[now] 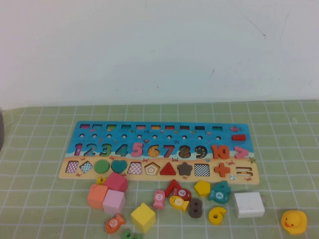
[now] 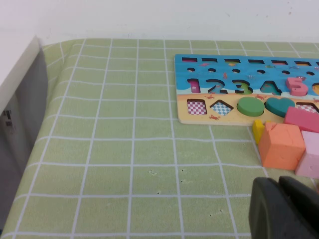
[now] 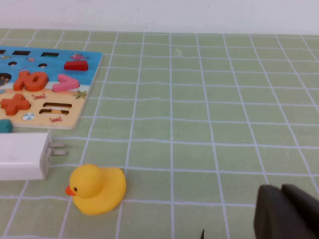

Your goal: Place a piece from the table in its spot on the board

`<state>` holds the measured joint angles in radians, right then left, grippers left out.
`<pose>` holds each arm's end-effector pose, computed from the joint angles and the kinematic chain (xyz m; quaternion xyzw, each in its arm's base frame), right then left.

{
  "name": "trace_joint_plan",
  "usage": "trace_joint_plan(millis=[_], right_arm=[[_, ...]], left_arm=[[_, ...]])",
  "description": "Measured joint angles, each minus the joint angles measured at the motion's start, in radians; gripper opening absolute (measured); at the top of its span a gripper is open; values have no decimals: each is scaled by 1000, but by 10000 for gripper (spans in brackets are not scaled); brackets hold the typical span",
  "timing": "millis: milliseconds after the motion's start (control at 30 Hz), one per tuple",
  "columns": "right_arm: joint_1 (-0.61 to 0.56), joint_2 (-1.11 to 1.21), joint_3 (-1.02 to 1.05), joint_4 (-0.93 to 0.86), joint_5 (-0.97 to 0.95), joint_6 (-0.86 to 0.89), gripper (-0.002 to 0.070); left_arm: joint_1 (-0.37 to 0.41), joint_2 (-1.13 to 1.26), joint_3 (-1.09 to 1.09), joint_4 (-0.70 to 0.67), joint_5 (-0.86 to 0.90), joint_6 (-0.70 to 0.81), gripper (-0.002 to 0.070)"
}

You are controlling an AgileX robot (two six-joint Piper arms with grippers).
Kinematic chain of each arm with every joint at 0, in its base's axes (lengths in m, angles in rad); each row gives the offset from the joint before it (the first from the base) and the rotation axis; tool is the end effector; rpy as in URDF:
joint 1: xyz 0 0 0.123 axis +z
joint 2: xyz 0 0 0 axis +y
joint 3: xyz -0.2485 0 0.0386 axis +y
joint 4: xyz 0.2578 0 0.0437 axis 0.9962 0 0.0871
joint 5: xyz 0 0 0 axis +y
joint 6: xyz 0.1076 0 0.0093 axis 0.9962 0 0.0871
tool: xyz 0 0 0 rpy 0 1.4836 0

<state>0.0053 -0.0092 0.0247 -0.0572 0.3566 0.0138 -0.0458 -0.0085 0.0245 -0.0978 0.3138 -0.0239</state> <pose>0.1132 -0.0016 0.1686 -0.0121 0.8001 -0.0183 0.5995 0.1142 -0.0085 0.1732 -0.0187 0.7868 -0.0620 0.6138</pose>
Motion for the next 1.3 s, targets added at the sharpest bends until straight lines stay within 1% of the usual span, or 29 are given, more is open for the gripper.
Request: trace_joint_plan(millis=[100,267,400,533,567,633,733,933,1100,1167,1300], right_arm=[[0,0,0,24,0,0,-1],[0,0,0,191,0,0,-1],[0,0,0,439,8,0,-1],[0,0,0,765,9,0,-1],[0,0,0,826,9,0,-1],[0,0,0,892,9,0,-1],[0,0,2,927,0,-14,-1],[0,0,2,938,-56,-48,-1],[0,0,2,938,-69,-236,-1],[0,0,-11,938,-46,-305,-1],[0,16,-109,883,16,-413,-1]], left_arm=[[0,0,0,0,0,0,-1],[0,0,0,0,2,0,-1],[0,0,0,0,2,0,-1],[0,0,0,0,2,0,-1],[0,0,0,0,2,0,-1],[0,0,0,0,2,0,-1],[0,0,0,0,4,0,-1],[0,0,0,-1,4,0,-1],[0,0,0,-2,4,0,-1],[0,0,0,-2,4,0,-1],[0,0,0,-2,4,0,-1]])
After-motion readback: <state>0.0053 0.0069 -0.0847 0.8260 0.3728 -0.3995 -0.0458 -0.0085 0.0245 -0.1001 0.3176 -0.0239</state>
